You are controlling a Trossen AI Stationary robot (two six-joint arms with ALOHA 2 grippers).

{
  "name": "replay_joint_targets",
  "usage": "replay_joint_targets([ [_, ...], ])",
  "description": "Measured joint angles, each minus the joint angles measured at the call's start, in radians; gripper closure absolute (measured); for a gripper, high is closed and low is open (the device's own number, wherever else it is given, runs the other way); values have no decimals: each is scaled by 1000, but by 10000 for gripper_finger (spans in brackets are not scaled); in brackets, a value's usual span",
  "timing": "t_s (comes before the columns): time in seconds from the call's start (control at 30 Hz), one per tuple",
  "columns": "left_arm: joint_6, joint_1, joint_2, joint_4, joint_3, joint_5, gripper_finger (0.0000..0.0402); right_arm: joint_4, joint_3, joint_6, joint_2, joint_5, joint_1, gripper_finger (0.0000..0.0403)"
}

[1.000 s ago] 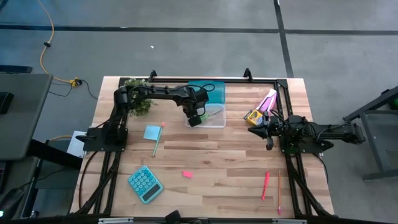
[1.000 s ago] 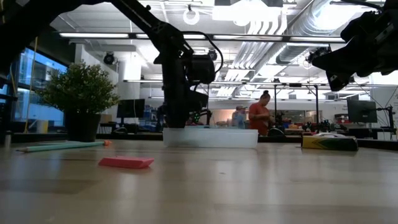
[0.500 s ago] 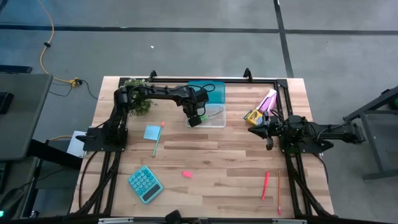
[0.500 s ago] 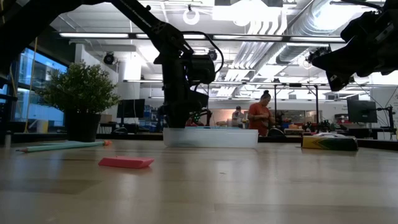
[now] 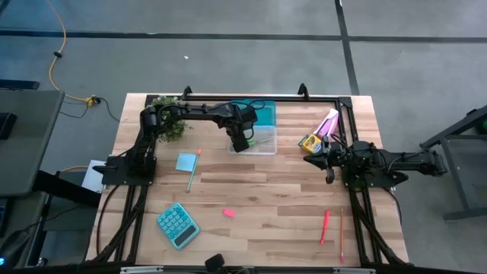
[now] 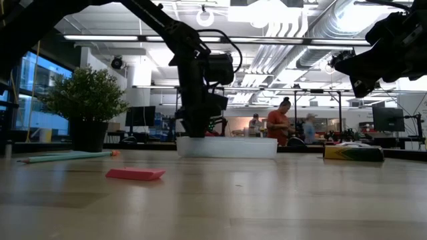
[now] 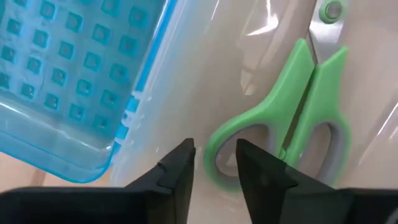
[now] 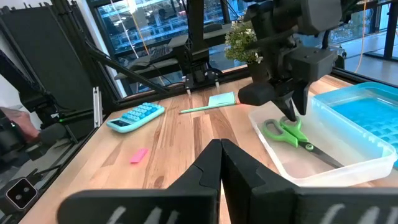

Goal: Pack school essentials
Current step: Put the crayon box into the supply box

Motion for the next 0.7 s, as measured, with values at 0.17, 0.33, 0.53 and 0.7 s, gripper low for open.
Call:
replay_joint_targets([
  [0.17,7,0,-1,-4,5,6,268,0,0,0,0,0,0,403],
  [0.33,2,-2,-48,-43,5,48,251,0,0,0,0,0,0,403],
  [0.53,-82,-2,-204,-10,5,69,249,0,0,0,0,0,0,403],
  [0.7,-150,-3,-392,133,-27,66,255,1,0,0,0,0,0,403],
])
